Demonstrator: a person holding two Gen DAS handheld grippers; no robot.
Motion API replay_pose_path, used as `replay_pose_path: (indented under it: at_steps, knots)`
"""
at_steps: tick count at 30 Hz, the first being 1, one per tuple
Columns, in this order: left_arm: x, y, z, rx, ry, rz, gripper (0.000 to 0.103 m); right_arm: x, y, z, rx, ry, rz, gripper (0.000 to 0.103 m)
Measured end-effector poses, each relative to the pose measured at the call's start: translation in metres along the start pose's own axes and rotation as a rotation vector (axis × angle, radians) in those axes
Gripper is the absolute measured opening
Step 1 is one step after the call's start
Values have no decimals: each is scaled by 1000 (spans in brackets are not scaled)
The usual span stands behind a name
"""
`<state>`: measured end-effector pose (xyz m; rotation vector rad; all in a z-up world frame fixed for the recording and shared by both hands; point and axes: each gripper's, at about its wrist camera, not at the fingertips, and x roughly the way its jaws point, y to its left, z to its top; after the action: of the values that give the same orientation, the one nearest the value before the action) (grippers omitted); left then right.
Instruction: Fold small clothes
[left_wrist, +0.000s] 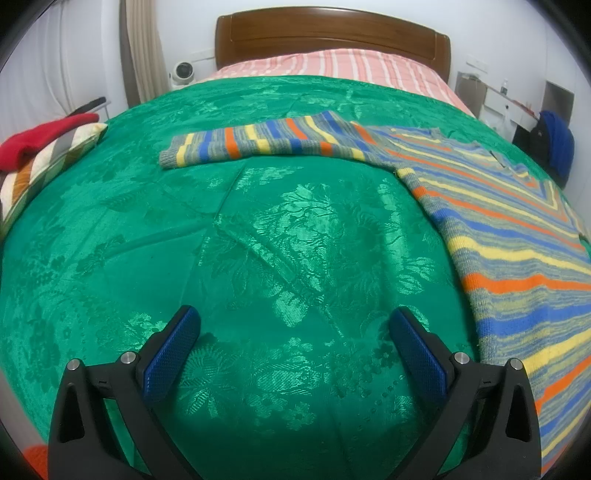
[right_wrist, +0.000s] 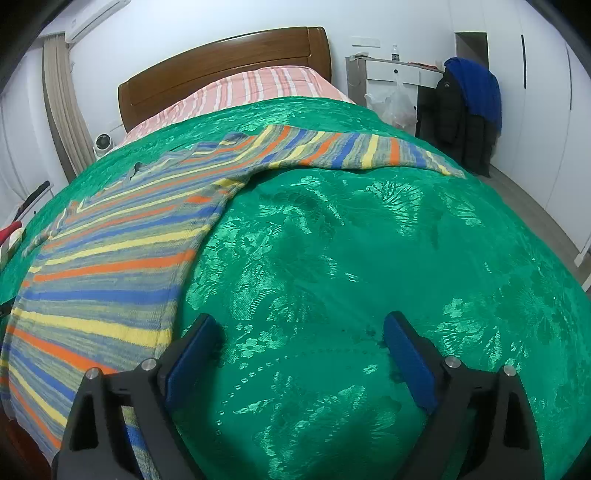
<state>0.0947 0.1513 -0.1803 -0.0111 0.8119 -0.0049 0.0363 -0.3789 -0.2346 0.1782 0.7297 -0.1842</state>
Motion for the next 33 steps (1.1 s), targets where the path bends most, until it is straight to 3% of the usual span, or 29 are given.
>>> replay_pose_path:
  at_steps: [20, 23, 27, 33]
  knots:
    - [0, 2, 0, 0, 0, 5, 103, -1, 1, 1, -3, 6, -1, 93]
    - [1, 4, 0, 1, -2, 6, 103, -7, -5, 11, 15, 41, 44, 92]
    - [1, 3, 1, 4, -6, 17, 103, -17, -49, 44, 208, 8, 196, 92]
    - [0, 3, 0, 5, -12, 25, 103, 26, -154, 94, 728, -11, 436, 88]
